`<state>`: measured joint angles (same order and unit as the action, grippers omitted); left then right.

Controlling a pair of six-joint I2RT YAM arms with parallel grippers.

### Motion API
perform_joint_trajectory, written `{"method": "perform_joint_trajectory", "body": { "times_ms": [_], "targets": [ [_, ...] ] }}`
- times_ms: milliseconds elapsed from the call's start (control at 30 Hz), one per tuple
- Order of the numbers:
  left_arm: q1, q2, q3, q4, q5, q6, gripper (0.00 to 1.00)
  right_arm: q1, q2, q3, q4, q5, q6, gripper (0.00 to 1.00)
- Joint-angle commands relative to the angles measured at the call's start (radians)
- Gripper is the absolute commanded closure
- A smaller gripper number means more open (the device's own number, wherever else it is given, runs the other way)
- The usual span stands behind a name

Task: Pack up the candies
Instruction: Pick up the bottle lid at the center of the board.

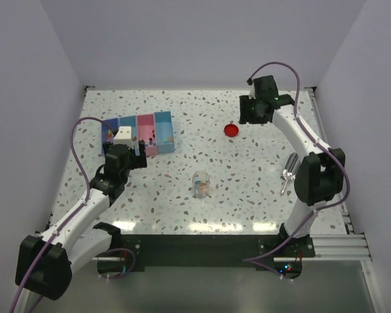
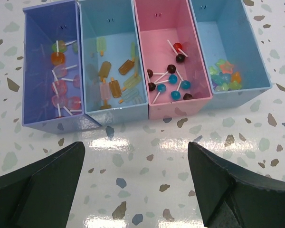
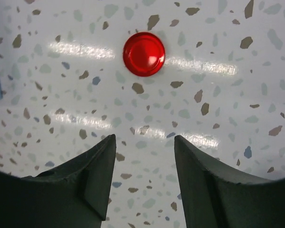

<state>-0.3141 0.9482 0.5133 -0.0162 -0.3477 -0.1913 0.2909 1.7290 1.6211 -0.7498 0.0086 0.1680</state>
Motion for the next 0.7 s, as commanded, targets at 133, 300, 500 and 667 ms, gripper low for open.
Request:
{"method": "perform_joint_trajectory", "body": {
  "times_ms": [133,300,500,667],
  "targets": [
    [0.006,0.008,0.028,0.047,-0.002,-0.010,0.06,-0.071,0.277,0.075,0.236,-0.027,0.085,0.50],
    [0.006,0.015,0.030,0.045,-0.010,-0.010,0.06,-0.072,0.424,0.153,0.286,-0.012,0.085,0.55],
    [0.006,0.023,0.030,0.044,-0.007,-0.010,0.07,-0.073,0.518,0.218,0.282,0.016,0.097,0.58],
    [0.006,0.021,0.030,0.044,-0.010,-0.010,0.07,-0.073,0.553,0.214,0.277,0.045,0.087,0.64]
  ]
}}
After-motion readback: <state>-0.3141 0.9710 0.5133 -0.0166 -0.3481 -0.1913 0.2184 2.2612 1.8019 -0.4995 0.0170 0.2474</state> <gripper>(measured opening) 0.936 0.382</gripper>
